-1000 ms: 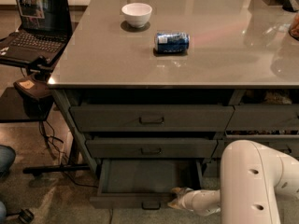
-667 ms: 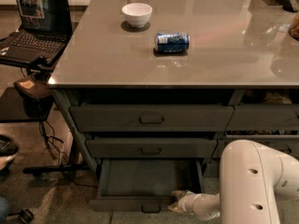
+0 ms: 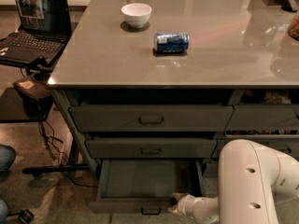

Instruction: Open bottom drawer

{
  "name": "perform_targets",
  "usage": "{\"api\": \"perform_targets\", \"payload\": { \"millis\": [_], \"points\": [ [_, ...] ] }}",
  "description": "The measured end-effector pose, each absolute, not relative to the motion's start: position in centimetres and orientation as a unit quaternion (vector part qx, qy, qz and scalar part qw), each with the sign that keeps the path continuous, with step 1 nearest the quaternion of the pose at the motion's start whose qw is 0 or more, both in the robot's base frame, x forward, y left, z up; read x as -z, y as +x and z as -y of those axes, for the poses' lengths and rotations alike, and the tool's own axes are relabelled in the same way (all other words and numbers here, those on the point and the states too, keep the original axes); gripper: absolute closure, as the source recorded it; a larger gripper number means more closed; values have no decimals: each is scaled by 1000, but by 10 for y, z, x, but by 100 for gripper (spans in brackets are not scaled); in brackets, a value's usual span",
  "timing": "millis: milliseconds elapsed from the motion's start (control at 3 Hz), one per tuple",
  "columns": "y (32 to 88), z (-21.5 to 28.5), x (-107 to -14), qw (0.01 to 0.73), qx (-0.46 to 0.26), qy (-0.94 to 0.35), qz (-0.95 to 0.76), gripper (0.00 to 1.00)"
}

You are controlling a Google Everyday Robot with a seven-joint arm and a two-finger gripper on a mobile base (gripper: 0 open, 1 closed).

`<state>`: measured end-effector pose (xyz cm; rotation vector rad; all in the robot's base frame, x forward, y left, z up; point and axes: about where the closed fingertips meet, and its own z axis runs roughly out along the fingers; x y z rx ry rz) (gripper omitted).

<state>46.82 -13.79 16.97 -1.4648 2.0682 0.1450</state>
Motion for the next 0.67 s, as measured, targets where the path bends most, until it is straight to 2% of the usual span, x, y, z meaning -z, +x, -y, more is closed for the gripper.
{"api": "perform_targets", "payload": {
  "millis": [667],
  "points": [
    [468,136,-173,297,-55,-551,-778,100]
  ]
}}
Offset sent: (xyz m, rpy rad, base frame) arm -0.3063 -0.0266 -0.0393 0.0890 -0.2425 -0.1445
